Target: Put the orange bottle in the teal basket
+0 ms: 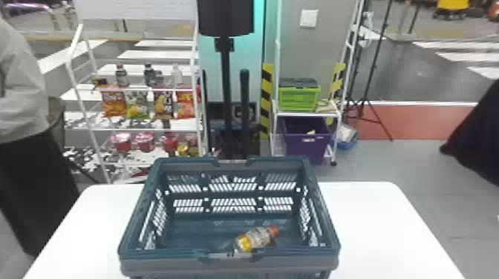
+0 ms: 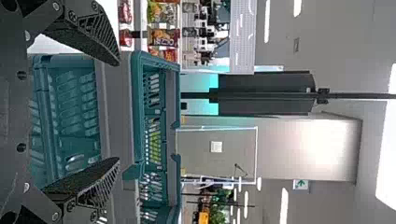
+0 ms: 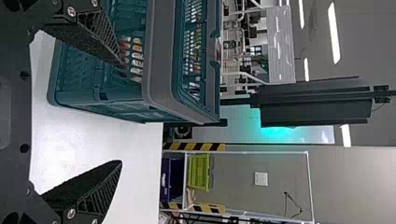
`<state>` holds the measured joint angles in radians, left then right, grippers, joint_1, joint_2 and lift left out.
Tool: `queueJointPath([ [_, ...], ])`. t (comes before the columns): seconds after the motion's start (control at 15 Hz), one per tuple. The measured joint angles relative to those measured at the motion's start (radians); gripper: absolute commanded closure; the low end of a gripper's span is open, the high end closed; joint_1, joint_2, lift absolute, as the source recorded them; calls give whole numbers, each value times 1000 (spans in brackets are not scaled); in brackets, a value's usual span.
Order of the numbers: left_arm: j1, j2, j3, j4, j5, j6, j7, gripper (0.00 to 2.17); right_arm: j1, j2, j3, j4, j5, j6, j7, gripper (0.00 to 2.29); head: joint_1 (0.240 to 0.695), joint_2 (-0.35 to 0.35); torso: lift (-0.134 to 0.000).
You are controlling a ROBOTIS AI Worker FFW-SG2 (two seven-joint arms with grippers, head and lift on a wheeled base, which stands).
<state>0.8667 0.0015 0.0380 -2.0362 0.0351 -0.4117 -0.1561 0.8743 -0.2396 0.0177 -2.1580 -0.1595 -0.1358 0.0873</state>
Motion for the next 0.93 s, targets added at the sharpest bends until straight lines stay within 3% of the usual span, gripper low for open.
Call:
queueJointPath([
  [0.4, 3, 0, -7, 1, -4, 5, 19, 188, -1, -9, 14, 1, 0, -1, -1, 127, 499, 0, 0],
  [0.93, 2, 0, -7, 8, -3, 4, 22, 184, 3, 5, 17, -12, 8, -3, 0, 127, 499, 0, 0],
])
